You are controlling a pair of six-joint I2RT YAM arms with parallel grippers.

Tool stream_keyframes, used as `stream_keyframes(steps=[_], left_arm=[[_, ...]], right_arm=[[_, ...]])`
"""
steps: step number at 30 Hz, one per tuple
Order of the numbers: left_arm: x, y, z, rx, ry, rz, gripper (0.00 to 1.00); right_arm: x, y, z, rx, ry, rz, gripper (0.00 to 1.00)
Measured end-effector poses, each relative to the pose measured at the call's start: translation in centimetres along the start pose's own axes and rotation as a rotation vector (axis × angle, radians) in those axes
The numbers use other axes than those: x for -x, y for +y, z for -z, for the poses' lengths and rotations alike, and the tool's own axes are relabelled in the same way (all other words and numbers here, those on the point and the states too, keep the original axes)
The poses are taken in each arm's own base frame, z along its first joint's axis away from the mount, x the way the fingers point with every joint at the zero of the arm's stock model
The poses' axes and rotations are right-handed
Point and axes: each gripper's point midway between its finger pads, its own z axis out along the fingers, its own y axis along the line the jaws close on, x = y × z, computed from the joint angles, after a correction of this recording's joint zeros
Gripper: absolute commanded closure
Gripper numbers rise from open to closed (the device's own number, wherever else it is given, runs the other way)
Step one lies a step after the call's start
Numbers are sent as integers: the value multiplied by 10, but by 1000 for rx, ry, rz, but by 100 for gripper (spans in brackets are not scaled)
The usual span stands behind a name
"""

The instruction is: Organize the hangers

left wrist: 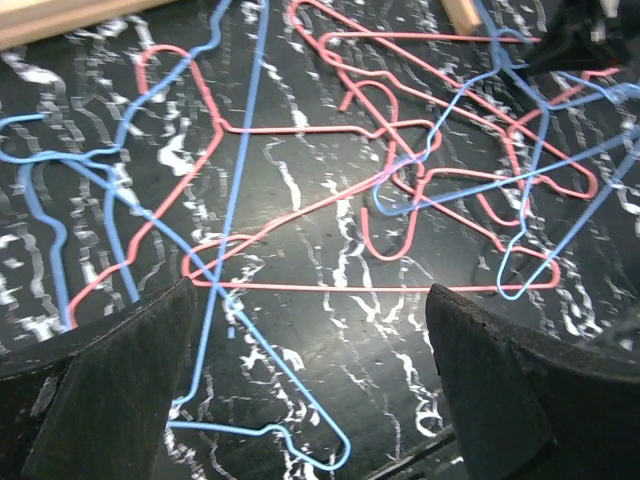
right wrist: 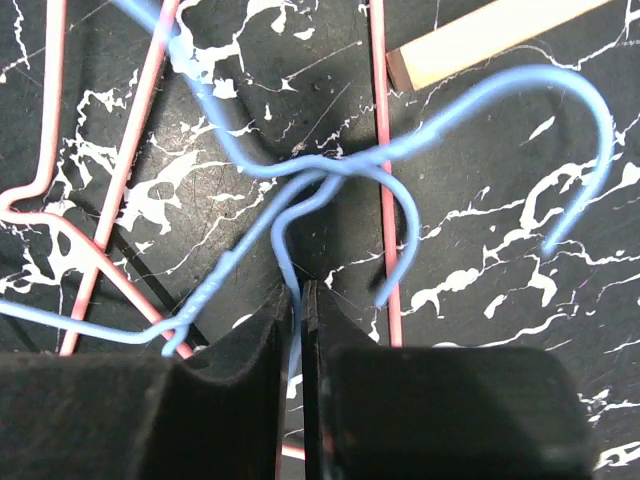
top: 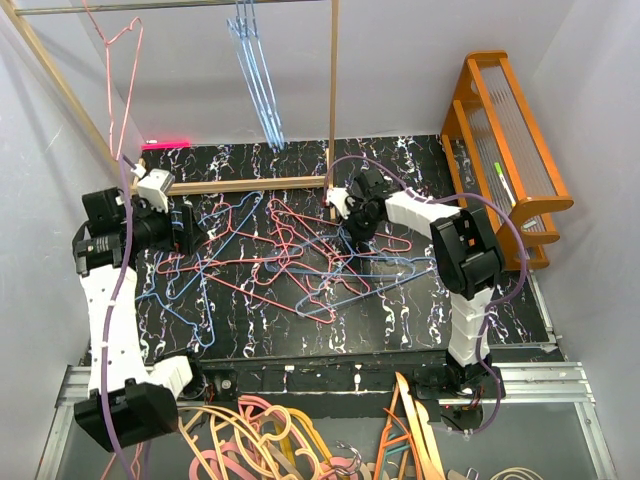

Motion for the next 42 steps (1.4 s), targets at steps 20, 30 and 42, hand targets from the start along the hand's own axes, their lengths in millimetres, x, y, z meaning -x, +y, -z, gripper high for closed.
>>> stream_keyframes(steps=[20, 30, 42], left_arm=[[-32, -61, -117, -641, 217, 50, 3], [-25, -48, -179, -670, -26, -217, 3], [-20, -77, -236, -866, -38, -369, 26]], right_arm=[[74, 0, 130, -123, -292, 163, 92], [85, 24, 133, -13, -376, 175, 92], [98, 23, 143, -11, -411, 193, 92]])
